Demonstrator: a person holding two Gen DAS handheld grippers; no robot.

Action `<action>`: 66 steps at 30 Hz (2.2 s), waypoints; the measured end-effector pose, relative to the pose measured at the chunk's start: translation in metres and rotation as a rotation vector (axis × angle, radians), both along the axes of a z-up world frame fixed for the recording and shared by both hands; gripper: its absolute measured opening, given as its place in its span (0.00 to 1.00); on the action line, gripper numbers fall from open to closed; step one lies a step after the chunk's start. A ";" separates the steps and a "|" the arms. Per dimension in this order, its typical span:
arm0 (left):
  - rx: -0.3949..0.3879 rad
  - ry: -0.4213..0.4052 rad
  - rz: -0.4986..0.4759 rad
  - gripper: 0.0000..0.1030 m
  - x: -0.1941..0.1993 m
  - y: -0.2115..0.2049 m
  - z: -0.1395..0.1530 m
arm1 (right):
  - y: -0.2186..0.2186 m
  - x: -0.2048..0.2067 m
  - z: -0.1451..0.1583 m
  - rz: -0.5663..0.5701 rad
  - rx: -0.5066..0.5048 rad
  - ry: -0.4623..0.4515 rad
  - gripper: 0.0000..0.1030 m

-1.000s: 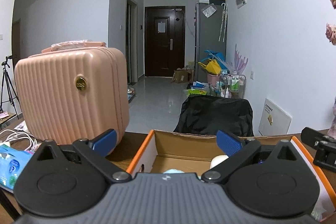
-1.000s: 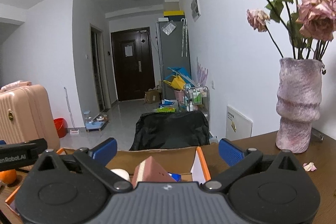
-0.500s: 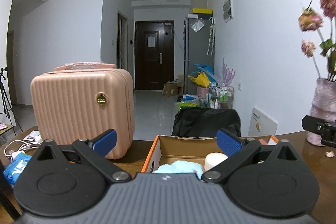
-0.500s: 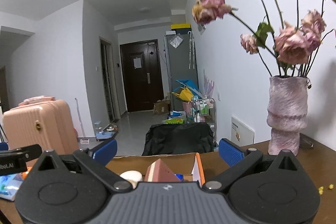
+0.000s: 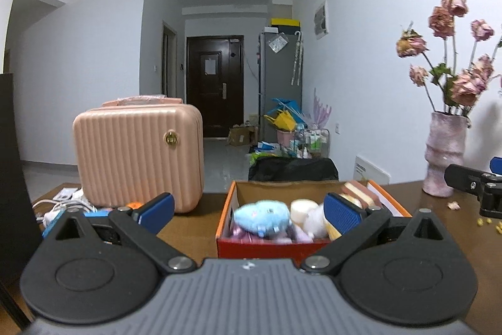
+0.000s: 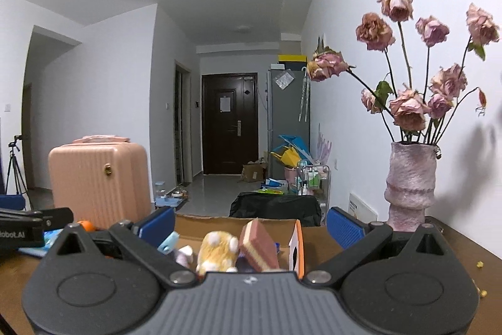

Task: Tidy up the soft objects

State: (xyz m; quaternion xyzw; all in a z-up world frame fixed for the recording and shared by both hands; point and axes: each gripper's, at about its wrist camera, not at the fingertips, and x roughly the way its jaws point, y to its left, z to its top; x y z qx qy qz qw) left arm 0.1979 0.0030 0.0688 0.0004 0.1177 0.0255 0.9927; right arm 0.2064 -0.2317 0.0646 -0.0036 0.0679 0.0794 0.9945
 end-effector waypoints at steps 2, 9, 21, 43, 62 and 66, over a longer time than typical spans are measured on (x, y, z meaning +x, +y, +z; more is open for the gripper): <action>0.000 0.013 -0.019 1.00 -0.015 -0.001 -0.001 | 0.000 -0.015 -0.003 0.006 0.001 0.005 1.00; 0.008 0.038 -0.061 1.00 -0.071 -0.006 -0.016 | -0.003 -0.071 -0.024 0.031 -0.014 0.060 1.00; 0.010 0.122 -0.116 1.00 -0.153 -0.012 -0.055 | -0.005 -0.149 -0.063 0.056 -0.028 0.172 1.00; -0.011 0.134 -0.128 1.00 -0.184 -0.012 -0.060 | -0.004 -0.184 -0.057 0.058 -0.025 0.144 1.00; -0.011 0.134 -0.128 1.00 -0.183 -0.012 -0.060 | -0.004 -0.184 -0.057 0.058 -0.025 0.144 1.00; -0.009 0.134 -0.128 1.00 -0.185 -0.011 -0.060 | -0.004 -0.185 -0.057 0.059 -0.026 0.144 1.00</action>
